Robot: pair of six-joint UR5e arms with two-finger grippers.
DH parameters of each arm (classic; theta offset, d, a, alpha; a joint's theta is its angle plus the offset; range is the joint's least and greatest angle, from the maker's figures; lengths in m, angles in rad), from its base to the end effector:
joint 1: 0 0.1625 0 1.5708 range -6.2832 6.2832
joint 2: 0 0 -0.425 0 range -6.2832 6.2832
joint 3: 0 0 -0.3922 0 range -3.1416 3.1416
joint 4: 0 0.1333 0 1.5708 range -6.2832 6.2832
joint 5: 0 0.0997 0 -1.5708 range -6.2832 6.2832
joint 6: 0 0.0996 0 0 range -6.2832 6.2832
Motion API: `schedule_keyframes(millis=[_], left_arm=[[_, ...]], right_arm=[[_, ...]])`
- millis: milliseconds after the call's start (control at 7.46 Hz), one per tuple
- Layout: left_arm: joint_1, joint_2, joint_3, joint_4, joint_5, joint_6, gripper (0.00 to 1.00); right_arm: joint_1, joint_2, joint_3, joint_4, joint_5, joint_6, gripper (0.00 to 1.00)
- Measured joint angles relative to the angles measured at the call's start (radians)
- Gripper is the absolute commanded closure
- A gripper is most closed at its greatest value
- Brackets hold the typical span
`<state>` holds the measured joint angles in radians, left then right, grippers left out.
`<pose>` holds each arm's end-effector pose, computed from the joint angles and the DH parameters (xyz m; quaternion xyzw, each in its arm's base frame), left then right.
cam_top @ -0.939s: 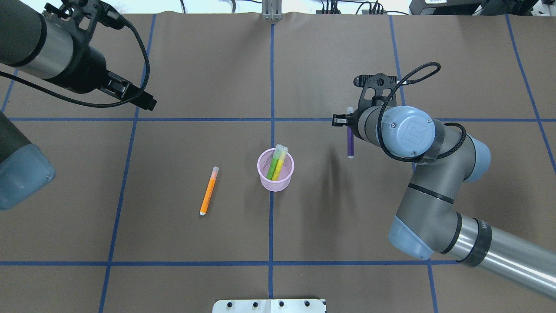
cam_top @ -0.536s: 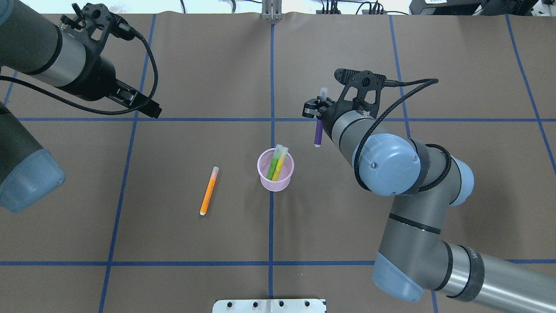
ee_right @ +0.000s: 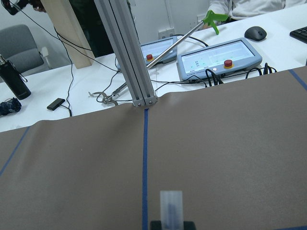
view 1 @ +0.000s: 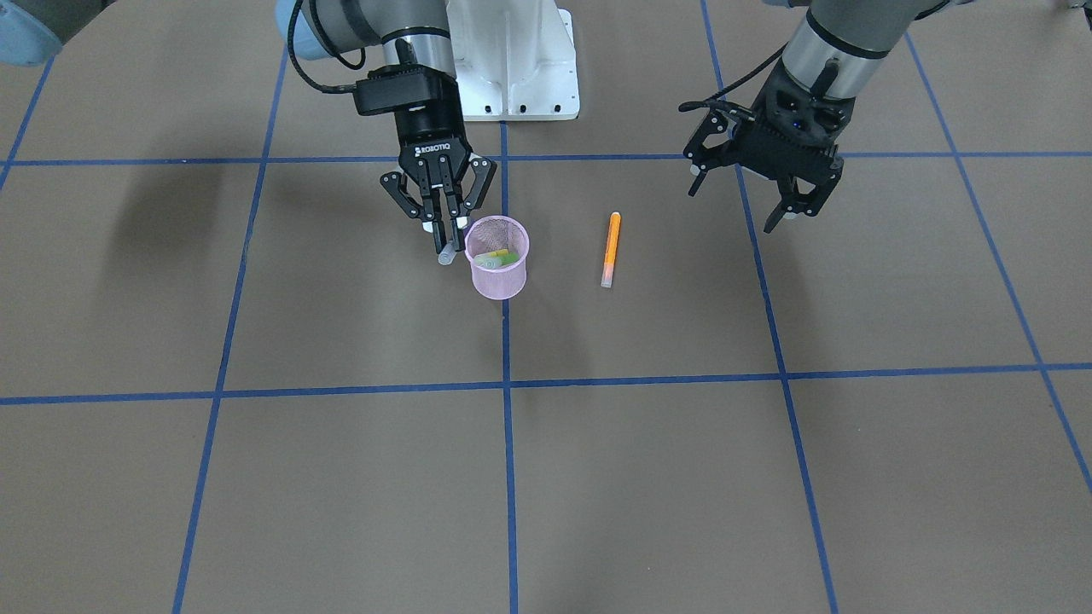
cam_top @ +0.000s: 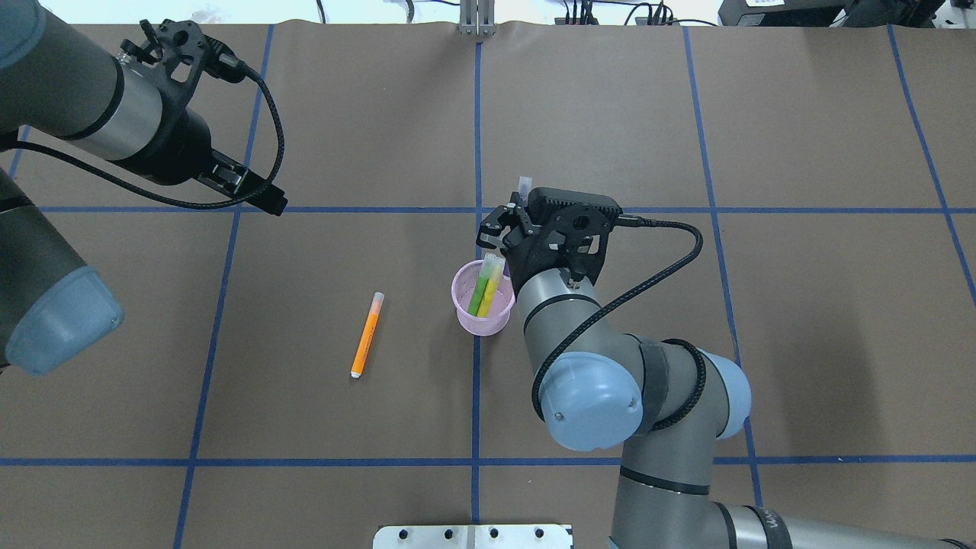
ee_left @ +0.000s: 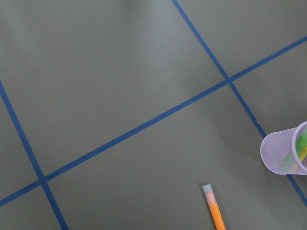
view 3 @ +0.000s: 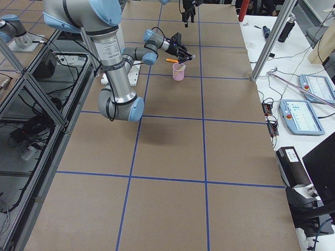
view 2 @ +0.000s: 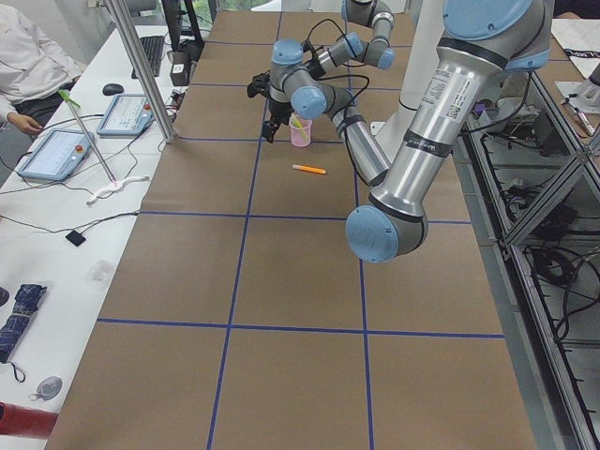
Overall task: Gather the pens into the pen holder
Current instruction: 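Carry the purple marker over the cup and lower it in, then release the purple marker and withdraw the right arm while the left reaches the orange marker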
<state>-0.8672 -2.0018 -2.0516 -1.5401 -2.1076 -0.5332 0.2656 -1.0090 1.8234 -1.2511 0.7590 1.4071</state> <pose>0.2912 -0.4705 0.2161 0.1960 0.4338 0.1869 0.8593 -0.5249 -0.3558 0.1756 0.4305 -0.4112 0.2513 0.7631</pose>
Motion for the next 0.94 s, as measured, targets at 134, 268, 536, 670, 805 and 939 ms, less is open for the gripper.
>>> schedule_keyframes(millis=[134,268,536,670,805,939], left_arm=[[0.001,0.001,0.001,0.000,0.000,0.000,0.00],[0.002,0.001,0.002,0.000,0.000,-0.001,0.00],[0.002,0.002,0.002,0.000,0.000,-0.001,0.00],[0.003,0.002,0.002,0.000,0.000,-0.001,0.00],[0.004,0.002,0.002,-0.001,0.000,-0.001,0.00],[0.005,0.002,0.002,-0.001,0.000,-0.001,0.00]], right_arm=[[-0.022,0.020,-0.041,0.003,-0.044,0.009,1.00],[-0.039,0.028,-0.067,0.003,-0.072,0.016,1.00],[-0.067,0.037,-0.104,0.004,-0.117,0.019,0.01],[-0.077,0.038,-0.110,0.003,-0.130,0.019,0.01],[-0.082,0.039,-0.111,0.002,-0.139,0.019,0.01],[-0.084,0.041,-0.106,0.004,-0.141,0.018,0.01]])
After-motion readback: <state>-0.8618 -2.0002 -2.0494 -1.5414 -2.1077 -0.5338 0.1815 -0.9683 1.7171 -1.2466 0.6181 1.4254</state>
